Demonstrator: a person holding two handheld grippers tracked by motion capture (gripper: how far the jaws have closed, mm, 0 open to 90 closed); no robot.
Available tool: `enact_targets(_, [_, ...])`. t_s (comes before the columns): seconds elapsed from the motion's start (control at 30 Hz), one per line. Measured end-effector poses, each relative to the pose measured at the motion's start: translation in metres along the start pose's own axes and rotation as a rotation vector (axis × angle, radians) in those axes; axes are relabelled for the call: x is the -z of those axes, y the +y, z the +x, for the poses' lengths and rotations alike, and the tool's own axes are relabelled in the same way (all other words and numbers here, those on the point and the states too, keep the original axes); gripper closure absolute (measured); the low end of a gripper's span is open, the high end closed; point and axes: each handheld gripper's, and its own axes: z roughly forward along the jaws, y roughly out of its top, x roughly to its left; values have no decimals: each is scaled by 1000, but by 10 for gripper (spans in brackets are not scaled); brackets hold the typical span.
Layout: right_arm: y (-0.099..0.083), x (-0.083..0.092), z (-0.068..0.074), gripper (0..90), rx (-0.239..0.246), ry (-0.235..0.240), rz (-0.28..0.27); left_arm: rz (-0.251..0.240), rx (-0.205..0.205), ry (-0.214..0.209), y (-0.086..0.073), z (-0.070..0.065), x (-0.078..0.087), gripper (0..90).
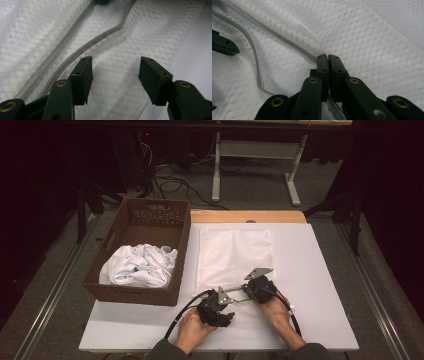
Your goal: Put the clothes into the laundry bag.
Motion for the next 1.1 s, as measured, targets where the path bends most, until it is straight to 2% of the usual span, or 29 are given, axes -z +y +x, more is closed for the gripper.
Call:
enact_targets(0.1, [0, 1, 1, 894, 18, -10, 2, 2, 0, 0, 0, 0, 0, 447])
enact_targets(0.23, [1, 4, 0, 894, 3, 1, -7, 5, -1, 0, 1, 0, 0, 452])
enact_targets(0.53, [6, 21, -3, 895, 20, 5, -61, 11, 5, 0, 2, -1, 0, 461])
enact_targets(0.73, [8, 26, -5, 896, 3, 16, -66, 21, 9, -2, 4, -2, 1, 516])
enact_targets(0.8, [9, 28, -5, 897, 5, 18, -68, 33, 10, 11, 7, -2, 1, 553])
enact_targets(0.93, [11, 30, -5, 898, 4, 20, -71, -8, 0, 9, 14, -4, 4, 565])
enact_targets(1.03, [13, 31, -5, 898, 7, 26, -78, -73, 28, 2, 21, 0, 6, 572])
enact_targets(1.1, [14, 32, -5, 898, 13, 26, -68, -83, 51, 5, 24, 5, 2, 579])
